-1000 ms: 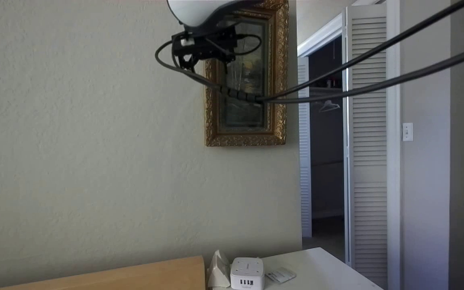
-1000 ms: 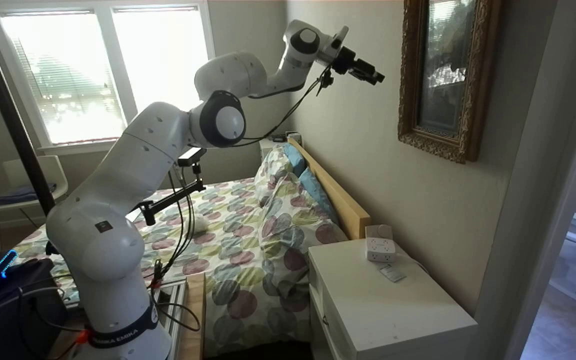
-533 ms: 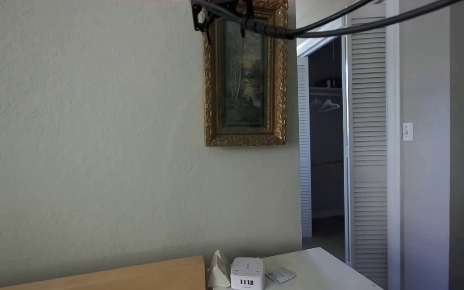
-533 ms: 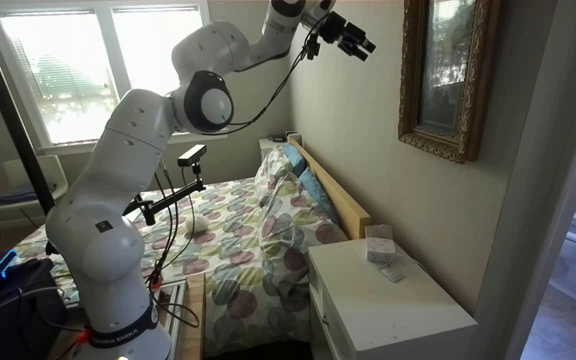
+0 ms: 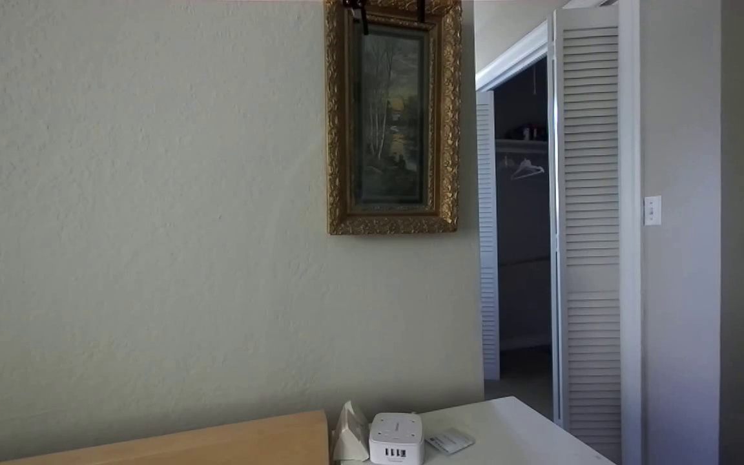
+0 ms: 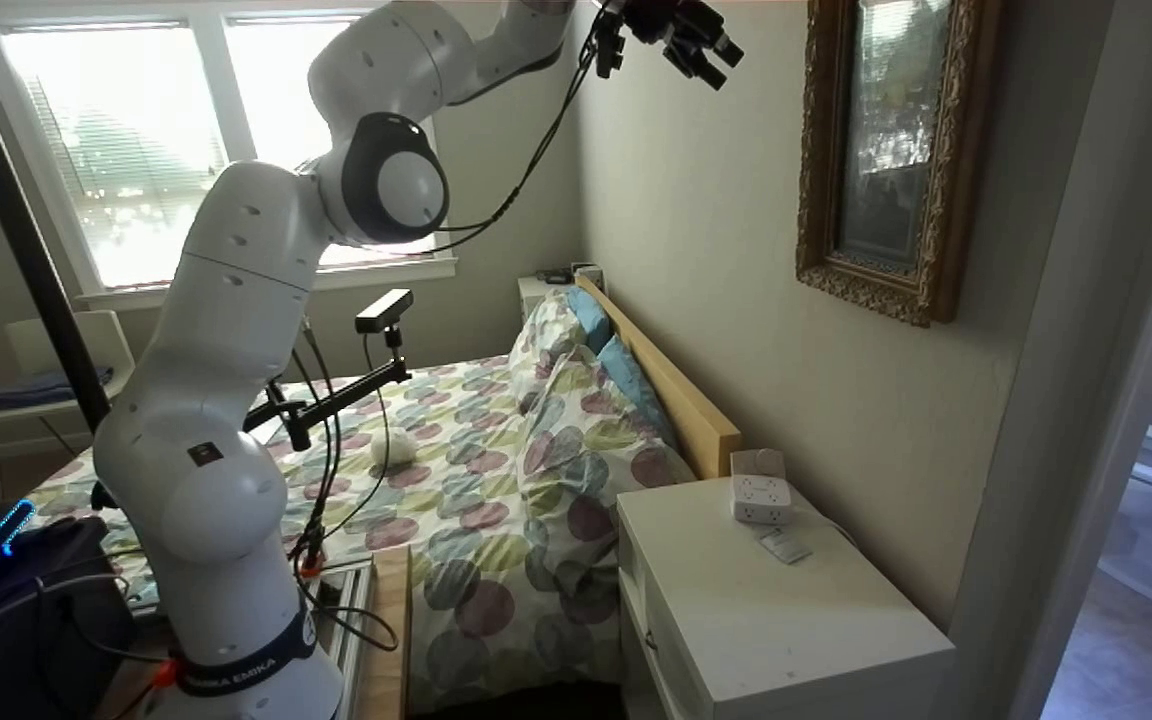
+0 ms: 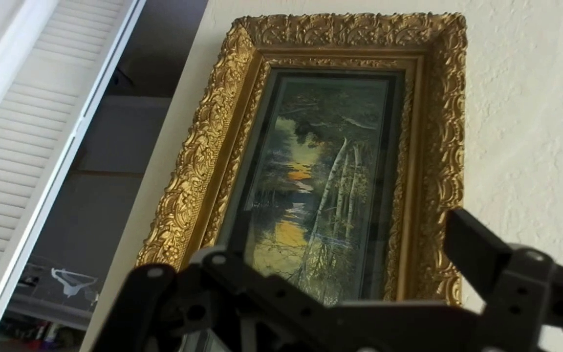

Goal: Align the picture frame on the wall

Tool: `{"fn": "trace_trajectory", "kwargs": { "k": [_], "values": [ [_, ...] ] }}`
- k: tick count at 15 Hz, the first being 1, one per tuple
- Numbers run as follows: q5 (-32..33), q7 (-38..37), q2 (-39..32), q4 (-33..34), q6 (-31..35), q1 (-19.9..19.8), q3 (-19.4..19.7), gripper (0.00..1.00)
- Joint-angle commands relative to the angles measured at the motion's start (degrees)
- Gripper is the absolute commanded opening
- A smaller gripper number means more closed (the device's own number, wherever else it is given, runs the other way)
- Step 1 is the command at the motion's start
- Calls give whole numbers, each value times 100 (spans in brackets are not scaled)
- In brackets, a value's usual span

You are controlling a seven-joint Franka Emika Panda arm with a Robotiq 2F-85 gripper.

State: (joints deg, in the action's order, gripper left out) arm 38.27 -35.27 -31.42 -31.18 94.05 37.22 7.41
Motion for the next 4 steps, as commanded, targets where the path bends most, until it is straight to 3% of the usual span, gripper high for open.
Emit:
{"fn": "trace_trajectory", "kwargs": {
  "k": [1,4],
  "values": [
    [-3,0,3,-15,0,-3,-4,100],
    [-8,0,1,-28,0,-2,-19,100]
  ]
}}
